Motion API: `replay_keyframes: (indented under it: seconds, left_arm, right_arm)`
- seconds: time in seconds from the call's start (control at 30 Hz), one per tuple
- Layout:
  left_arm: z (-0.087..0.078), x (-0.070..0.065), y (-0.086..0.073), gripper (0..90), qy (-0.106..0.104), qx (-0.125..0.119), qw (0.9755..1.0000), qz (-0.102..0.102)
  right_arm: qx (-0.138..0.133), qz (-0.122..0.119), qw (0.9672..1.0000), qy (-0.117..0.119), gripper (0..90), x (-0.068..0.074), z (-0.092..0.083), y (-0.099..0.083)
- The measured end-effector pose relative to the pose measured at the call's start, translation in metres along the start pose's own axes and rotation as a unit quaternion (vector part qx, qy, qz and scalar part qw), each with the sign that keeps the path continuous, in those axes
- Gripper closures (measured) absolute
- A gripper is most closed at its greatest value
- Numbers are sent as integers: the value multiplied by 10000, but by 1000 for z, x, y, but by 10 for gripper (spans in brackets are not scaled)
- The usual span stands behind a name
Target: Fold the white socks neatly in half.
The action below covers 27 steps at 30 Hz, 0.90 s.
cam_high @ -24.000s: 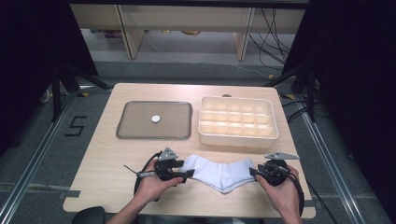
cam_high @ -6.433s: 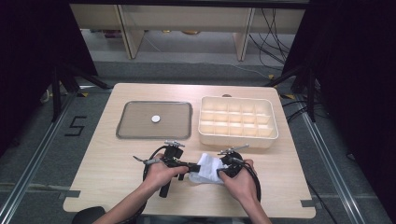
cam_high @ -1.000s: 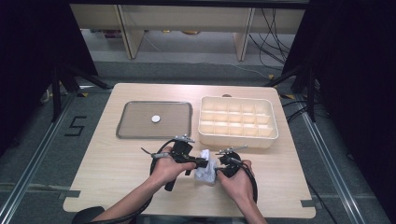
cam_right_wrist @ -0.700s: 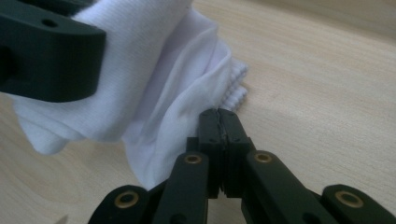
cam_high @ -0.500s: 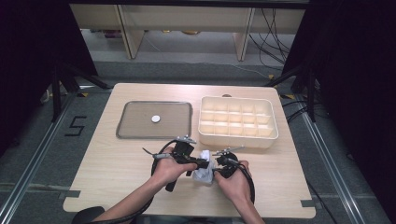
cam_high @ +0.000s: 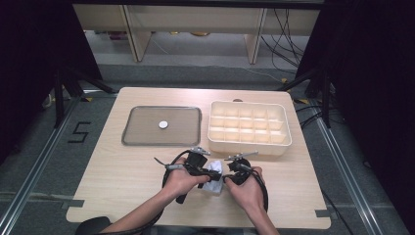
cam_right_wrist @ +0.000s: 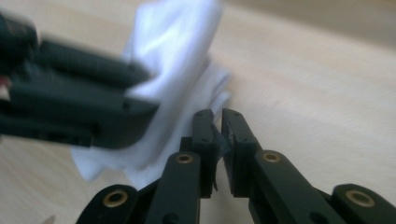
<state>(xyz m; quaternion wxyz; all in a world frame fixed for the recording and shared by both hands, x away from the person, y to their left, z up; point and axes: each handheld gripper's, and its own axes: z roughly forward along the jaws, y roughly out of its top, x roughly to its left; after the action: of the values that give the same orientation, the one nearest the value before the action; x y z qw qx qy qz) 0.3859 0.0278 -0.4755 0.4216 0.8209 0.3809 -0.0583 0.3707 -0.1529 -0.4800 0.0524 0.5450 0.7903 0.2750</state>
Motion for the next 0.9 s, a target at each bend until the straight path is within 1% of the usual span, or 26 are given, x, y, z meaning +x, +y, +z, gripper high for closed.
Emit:
replay_keyframes:
  seconds: [0.03,0.07,0.1,0.13,0.17,0.2,0.23,0.27,0.3,0.33,0.37,0.4,0.43,0.47,0.5,0.53,0.57,0.6,0.63,0.67,0.73,0.8,0.83,0.87,0.9]
  left_arm:
    - [-1,0,0,816,42,90,9999,43]
    - [1,0,0,816,-68,55,10000,33]
    - [1,0,0,816,-40,36,10000,62]
    - [2,-1,0,816,4,22,10000,77]
    - [2,-1,0,816,-28,37,10000,77]
    - [2,-1,0,816,-12,63,9999,94]
    - [2,-1,0,815,19,40,9999,90]
    - [3,-2,-1,816,57,-15,9999,117]
    - [4,-2,-1,816,52,-41,9999,120]
    - [4,-2,-1,816,55,-34,9999,120]
    - [3,-1,0,816,24,42,9999,132]
    - [3,-2,0,816,26,47,9999,132]
    - [3,-2,-1,816,38,43,9999,139]
    - [3,-2,-1,815,45,46,9999,122]
    - [3,-2,-1,815,43,41,9999,125]
    - [3,-2,-1,815,3,59,9999,128]
    - [3,-2,-1,815,12,60,9999,141]
    - [3,-3,-1,815,64,41,9999,142]
    - [5,-3,-2,815,82,-71,9999,131]
    - [5,-3,-2,815,83,-79,9999,127]
    - [5,-3,-2,814,87,-46,9999,127]
    - [5,-3,-2,812,83,-41,9999,135]
    - [3,-3,-1,810,6,53,9998,180]
    - [2,-4,-2,804,67,13,9998,194]
    - [1,-5,-2,794,35,-17,9998,205]
  right_arm:
    - [-86,109,9999,29,822,-2,-4,3]
    - [-176,118,9998,33,810,-4,-8,6]
    - [-248,207,9995,-41,802,-4,-12,10]
    - [-278,209,9992,-172,791,-4,-16,13]
    - [-385,140,9991,-137,780,-6,-18,16]
    - [-501,152,9986,35,762,-5,-21,19]
    - [-498,167,9986,90,746,-4,-23,22]
    - [-526,231,9982,173,732,-3,-24,25]
    - [-520,249,9981,201,721,-2,-24,28]
    - [-660,110,9973,289,718,-4,-22,30]
    - [-626,219,9971,374,712,-2,-22,31]
    - [-679,85,9971,347,704,-2,-20,32]
    - [-674,180,9966,441,701,0,-19,33]
    - [-514,365,9971,421,700,3,-19,33]
    - [-515,262,9974,433,700,2,-17,34]
    - [-504,274,9974,436,701,3,-15,33]
    - [-466,253,9977,425,708,2,-13,34]
    - [-433,192,9979,440,718,1,-11,34]
    - [-403,226,9980,430,730,2,-9,34]
    - [-423,128,9982,398,744,1,-7,33]
    - [-332,298,9982,405,791,4,-6,33]
    - [-327,280,9983,398,832,4,-5,32]
    - [-320,296,9982,417,841,4,-5,32]
    - [-312,310,9982,412,846,4,-5,32]
    - [-315,290,9982,418,849,4,-5,32]
